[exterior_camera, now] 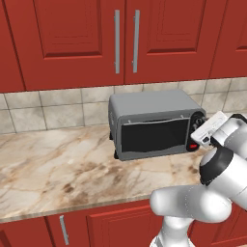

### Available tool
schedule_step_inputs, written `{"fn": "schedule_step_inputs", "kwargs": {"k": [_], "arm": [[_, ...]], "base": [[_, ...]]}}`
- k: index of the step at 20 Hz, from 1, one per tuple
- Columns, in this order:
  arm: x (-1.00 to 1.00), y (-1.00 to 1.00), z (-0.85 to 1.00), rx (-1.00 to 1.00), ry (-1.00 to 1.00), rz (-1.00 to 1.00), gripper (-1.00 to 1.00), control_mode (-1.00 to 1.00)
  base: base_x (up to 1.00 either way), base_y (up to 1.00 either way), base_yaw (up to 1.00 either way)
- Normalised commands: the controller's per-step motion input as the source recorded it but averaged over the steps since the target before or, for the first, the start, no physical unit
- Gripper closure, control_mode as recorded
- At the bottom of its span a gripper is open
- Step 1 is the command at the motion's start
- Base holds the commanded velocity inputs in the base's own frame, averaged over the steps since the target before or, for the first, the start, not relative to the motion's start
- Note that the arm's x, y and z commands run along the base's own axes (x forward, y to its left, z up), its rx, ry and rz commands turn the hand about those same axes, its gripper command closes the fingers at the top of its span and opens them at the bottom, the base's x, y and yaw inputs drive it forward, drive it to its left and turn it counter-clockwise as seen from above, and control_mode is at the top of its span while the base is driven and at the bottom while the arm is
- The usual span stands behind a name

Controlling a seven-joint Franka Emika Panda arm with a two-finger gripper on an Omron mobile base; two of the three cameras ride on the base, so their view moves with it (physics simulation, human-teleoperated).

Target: Pull the toaster oven rack outwards. Pick up the baguette from the plate and place it on the toaster oven rack. Close the toaster oven door fully and set the temperature to the lowest setting.

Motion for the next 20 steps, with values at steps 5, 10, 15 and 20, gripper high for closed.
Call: {"fn": "schedule_step_inputs", "kwargs": {"k": [5,10,15,20], "arm": [[0.21,0.23,-0.17,-0.44,-0.11,0.13,1.00,-1.00],[0.09,0.39,-0.14,-0.53,-0.22,0.15,1.00,-1.00],[0.00,0.58,0.00,-0.51,-0.32,0.12,1.00,-1.00],[0.04,0.61,0.00,-0.52,-0.33,0.13,1.00,-1.00]], "base": [[0.00,0.00,0.00],[0.00,0.00,0.00],[0.00,0.00,0.00],[0.00,0.00,0.00]]}}
